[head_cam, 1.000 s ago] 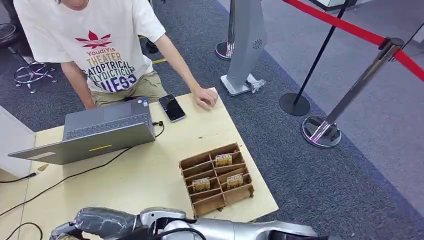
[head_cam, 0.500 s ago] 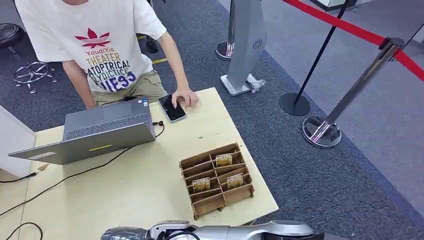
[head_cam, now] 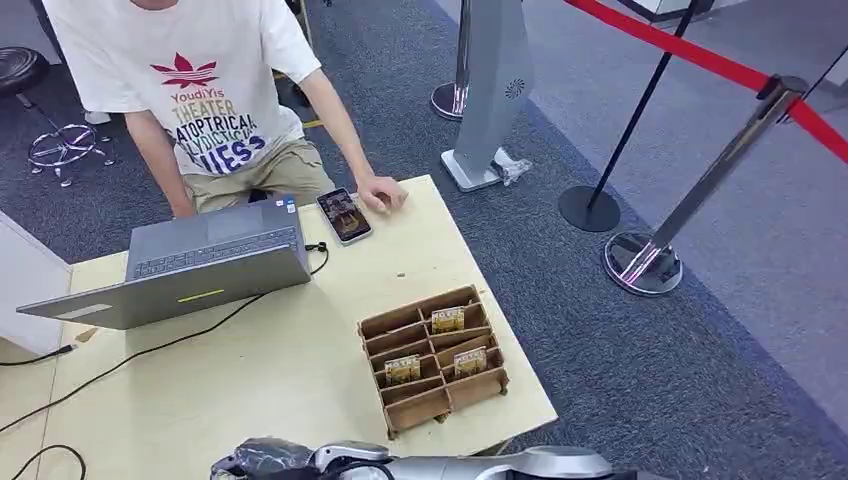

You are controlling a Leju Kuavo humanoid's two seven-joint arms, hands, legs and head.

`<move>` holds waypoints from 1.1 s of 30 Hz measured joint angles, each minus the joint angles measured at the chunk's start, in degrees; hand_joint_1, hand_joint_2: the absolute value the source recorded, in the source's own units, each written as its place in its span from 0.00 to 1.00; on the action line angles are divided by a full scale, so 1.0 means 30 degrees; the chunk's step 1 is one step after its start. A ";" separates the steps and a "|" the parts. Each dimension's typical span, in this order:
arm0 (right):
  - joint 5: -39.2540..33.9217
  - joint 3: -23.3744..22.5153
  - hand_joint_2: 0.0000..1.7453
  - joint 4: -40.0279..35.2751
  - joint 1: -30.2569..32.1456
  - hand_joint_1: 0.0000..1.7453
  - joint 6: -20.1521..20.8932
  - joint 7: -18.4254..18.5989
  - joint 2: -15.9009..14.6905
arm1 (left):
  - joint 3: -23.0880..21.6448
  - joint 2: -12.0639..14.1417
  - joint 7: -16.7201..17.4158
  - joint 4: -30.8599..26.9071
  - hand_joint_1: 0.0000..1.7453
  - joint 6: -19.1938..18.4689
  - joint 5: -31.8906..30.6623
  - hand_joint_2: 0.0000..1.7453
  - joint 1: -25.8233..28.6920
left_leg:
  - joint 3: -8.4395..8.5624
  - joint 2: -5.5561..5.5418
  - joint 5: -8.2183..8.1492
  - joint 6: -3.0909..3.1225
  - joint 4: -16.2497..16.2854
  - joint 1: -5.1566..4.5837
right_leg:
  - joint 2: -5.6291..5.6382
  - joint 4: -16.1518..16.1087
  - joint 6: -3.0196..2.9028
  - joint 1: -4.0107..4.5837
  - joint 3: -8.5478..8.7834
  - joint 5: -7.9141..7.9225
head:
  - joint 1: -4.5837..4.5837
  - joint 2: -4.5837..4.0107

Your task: Pass the card to the sensor for recognition and then transmit it.

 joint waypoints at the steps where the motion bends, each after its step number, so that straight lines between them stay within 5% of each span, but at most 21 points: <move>1: -0.0087 -0.0022 1.00 0.0189 0.0001 1.00 -0.0146 -0.0044 0.0051 | 0.0000 0.0000 0.0051 0.0000 0.00 -0.0007 -0.0029 0.00 -0.0024 | 0.0000 0.0001 0.0000 0.0000 0.0000 0.0000 | 0.0002 0.0000 0.0000 0.0000 0.0000 0.0000 | 0.0000 0.0000; 33: -0.1675 -0.0481 1.00 0.3241 0.0483 1.00 -0.1727 -0.1079 0.0357 | -0.0138 0.0000 0.0357 0.0000 0.00 -0.0044 0.0787 0.00 -0.0372 | 0.0003 0.0002 -0.0001 0.0000 0.0000 0.0000 | 0.0002 -0.0001 0.0000 0.0001 -0.0001 0.0000 | 0.0000 0.0000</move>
